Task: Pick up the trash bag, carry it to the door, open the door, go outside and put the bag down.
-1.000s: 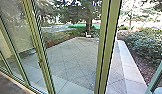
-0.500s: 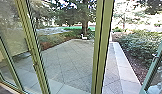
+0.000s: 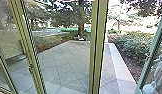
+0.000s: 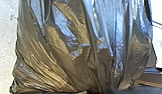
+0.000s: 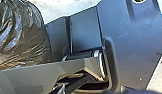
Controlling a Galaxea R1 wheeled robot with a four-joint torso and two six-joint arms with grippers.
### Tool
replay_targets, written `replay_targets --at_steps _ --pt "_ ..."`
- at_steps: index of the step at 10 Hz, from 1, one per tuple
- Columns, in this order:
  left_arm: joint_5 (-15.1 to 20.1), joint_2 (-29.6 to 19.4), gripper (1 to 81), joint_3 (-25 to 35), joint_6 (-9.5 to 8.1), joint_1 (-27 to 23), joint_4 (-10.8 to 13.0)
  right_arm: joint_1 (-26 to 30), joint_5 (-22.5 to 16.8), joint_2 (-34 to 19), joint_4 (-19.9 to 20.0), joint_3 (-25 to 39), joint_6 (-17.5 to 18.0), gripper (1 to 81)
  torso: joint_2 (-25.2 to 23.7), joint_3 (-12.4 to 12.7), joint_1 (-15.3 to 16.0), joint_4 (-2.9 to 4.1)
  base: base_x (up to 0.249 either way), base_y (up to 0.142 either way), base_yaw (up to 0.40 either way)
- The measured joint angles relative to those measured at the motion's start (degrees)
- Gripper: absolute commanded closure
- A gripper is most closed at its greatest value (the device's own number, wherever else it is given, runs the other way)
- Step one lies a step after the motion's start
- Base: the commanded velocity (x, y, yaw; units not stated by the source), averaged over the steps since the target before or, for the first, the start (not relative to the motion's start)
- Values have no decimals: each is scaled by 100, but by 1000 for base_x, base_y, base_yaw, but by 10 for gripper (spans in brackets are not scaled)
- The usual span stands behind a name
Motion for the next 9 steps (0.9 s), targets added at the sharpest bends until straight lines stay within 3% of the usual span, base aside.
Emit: replay_targets --at_steps 5,9 --pt "-2 0 811 0 0 6 5 -16 -28 507 -65 -1028 11 10 0 0 0 0 0 0 0" --pt "0 0 811 0 2 6 6 -16 -46 574 -67 -1154 13 10 0 0 0 0 0 0 0"
